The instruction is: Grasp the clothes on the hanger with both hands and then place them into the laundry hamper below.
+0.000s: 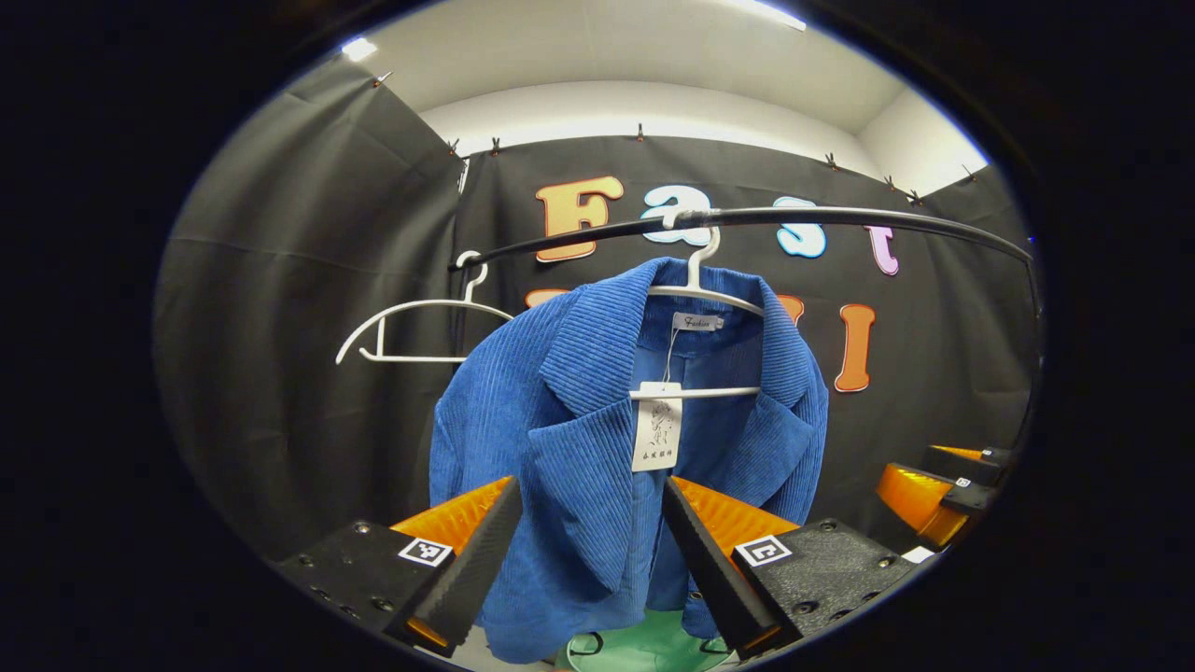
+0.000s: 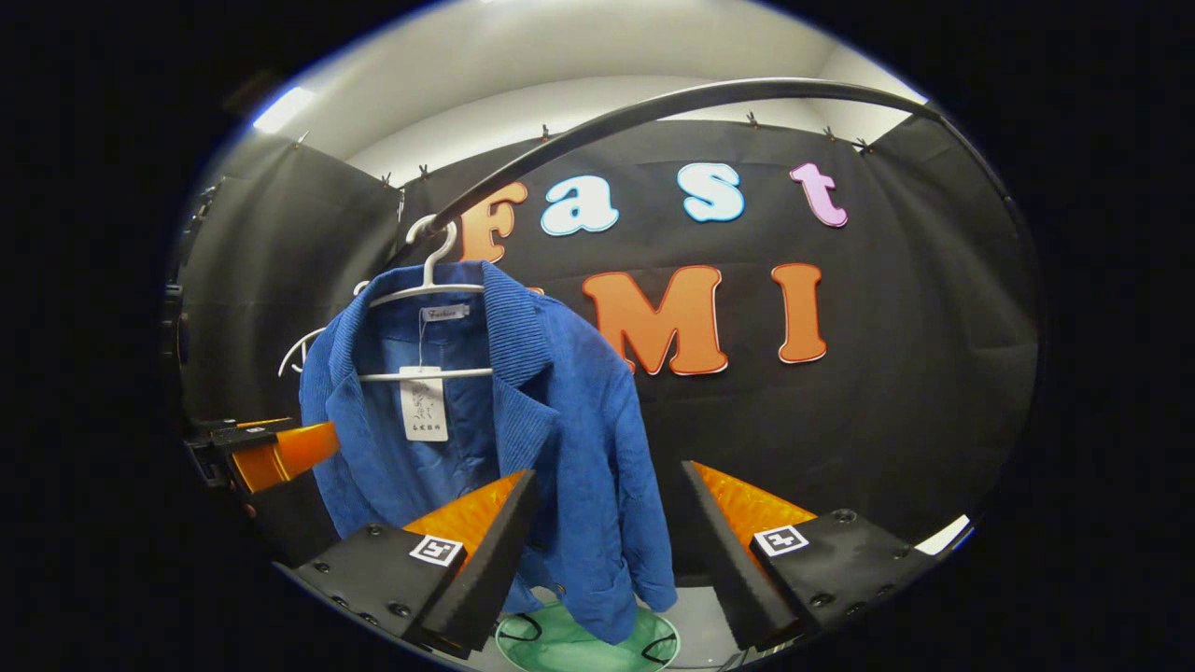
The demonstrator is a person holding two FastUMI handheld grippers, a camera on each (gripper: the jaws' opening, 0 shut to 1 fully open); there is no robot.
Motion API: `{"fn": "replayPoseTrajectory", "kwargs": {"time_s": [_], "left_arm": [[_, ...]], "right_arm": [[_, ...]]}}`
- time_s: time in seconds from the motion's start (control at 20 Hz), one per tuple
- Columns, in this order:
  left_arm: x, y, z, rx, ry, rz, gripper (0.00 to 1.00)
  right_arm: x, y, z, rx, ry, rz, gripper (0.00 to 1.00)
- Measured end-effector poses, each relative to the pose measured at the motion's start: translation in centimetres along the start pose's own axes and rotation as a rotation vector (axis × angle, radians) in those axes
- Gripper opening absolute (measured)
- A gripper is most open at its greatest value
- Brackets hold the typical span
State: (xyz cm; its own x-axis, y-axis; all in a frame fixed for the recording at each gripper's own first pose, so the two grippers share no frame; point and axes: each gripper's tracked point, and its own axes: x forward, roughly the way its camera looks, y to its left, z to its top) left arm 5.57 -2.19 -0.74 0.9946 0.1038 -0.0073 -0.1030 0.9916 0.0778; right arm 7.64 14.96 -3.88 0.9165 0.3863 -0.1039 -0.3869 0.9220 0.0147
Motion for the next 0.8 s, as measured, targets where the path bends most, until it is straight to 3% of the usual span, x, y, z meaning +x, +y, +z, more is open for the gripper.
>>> {"fn": "replayPoseTrajectory", "kwargs": {"time_s": [0.4, 0.5, 0.6, 0.65, 0.7, 0.8], "left_arm": [[3.2, 1.0, -0.6, -0.004, 0.013, 0.036, 0.93], [3.9, 1.0, -0.7, -0.002, 0.016, 0.042, 0.92], [4.5, 1.1, -0.9, 0.004, 0.018, 0.050, 0.92], [4.8, 1.2, -1.0, 0.005, 0.018, 0.055, 0.92], [5.1, 1.2, -0.9, 0.004, 0.015, 0.059, 0.92], [5.5, 1.1, -1.1, -0.006, 0.011, 0.061, 0.93]], "right_arm": [[5.1, 2.5, 0.0, 0.018, 0.006, 0.072, 0.89], [6.3, 2.8, -0.1, 0.019, 0.011, 0.081, 0.98], [6.9, 3.4, -0.2, 0.029, 0.013, 0.093, 0.93], [7.3, 3.9, -0.1, 0.032, 0.011, 0.106, 0.98], [7.5, 4.4, -0.3, 0.029, 0.011, 0.117, 0.89], [8.1, 5.0, -0.5, 0.022, 0.013, 0.132, 0.89]]}}
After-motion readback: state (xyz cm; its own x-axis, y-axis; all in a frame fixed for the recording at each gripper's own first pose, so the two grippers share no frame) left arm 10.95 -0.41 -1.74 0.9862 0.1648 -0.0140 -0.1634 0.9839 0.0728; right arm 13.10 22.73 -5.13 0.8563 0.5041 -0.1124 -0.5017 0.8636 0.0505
